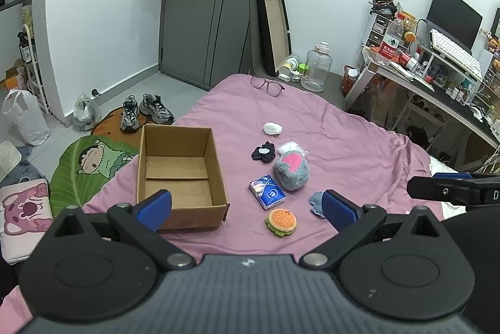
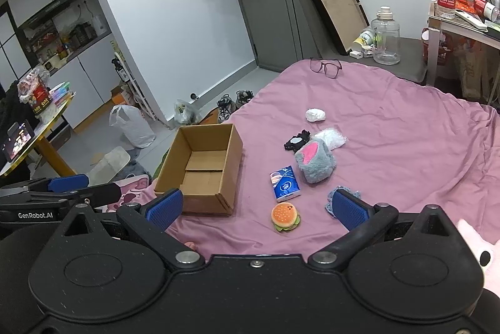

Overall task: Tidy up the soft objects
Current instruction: 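Move both tools toward the soft objects on the bed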

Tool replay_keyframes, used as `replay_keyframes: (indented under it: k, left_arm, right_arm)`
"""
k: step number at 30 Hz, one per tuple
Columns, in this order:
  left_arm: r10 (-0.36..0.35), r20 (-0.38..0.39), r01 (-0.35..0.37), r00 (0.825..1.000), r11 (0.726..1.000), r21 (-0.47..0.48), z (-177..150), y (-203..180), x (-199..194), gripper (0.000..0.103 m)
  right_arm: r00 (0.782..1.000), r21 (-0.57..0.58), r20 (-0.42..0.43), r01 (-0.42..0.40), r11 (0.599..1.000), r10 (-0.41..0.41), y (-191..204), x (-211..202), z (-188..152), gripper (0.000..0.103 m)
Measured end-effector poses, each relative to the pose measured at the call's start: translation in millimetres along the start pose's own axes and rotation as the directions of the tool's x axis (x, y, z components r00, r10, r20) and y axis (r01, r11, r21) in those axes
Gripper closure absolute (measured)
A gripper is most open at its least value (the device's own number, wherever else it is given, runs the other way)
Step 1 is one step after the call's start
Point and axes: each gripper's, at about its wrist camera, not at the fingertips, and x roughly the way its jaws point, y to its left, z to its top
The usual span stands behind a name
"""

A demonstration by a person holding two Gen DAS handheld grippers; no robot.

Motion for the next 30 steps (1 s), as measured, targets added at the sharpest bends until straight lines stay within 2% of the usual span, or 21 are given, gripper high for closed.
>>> replay_keyframes:
  k: [30]
  left_arm:
    - [-0.072,-0.023,0.072,0.997,0.997,-0.006,-5.3,-8.3,11.7,0.001]
  right_arm:
    - [1.000,-0.002,-0.006,-0.029,1.000,0.029,-4.7,4.1,-0.1,0.000]
